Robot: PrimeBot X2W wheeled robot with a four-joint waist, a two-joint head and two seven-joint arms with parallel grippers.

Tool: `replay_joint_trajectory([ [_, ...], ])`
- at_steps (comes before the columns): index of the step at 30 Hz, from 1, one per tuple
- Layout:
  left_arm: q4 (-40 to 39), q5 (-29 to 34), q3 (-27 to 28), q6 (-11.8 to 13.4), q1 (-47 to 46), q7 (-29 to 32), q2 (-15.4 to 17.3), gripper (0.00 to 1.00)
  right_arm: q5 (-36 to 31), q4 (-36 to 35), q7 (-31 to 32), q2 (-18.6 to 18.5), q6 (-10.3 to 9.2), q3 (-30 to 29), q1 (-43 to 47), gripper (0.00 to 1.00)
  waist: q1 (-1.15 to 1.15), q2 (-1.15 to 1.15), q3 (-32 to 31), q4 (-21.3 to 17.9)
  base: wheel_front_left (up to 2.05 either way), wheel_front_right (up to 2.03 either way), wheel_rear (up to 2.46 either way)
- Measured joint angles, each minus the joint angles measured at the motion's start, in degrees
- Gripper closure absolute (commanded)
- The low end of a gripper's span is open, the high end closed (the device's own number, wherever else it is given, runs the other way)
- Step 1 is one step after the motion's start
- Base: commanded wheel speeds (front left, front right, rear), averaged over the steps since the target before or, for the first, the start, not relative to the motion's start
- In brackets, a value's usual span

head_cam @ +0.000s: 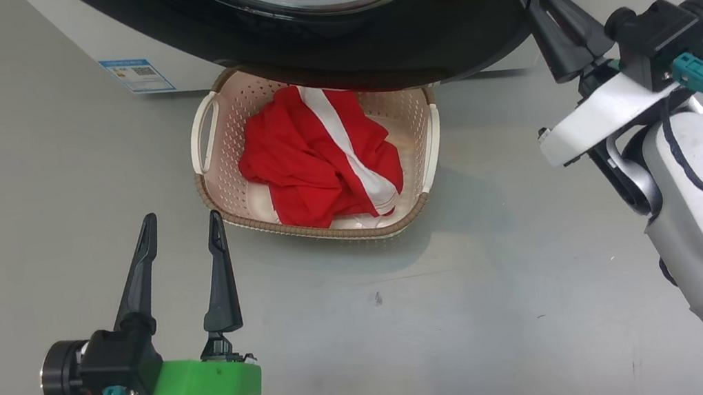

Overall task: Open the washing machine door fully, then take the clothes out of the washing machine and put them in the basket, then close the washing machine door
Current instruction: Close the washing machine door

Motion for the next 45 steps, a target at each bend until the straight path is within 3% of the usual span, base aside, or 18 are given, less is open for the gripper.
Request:
replay_joint_trajectory([
  [23, 0.36, 0.59, -0.11, -0.56, -3.39, 0.0, -0.8, 0.0, 3.76, 7.99, -0.12, -2.24, 0.52, -2.49, -13.79, 1.0, 0.0, 0.0, 5.17, 2.65, 0.0, 0.0, 0.0],
  [45, 1.32, 1.44, -1.12, -0.98, -4.88, 0.0, -1.14, 0.0, 4.72, 17.44, -1.91, -3.87, 0.52, -4.87, -23.18, 1.0, 0.0, 0.0, 6.3, 4.8, 0.0, 0.0, 0.0],
])
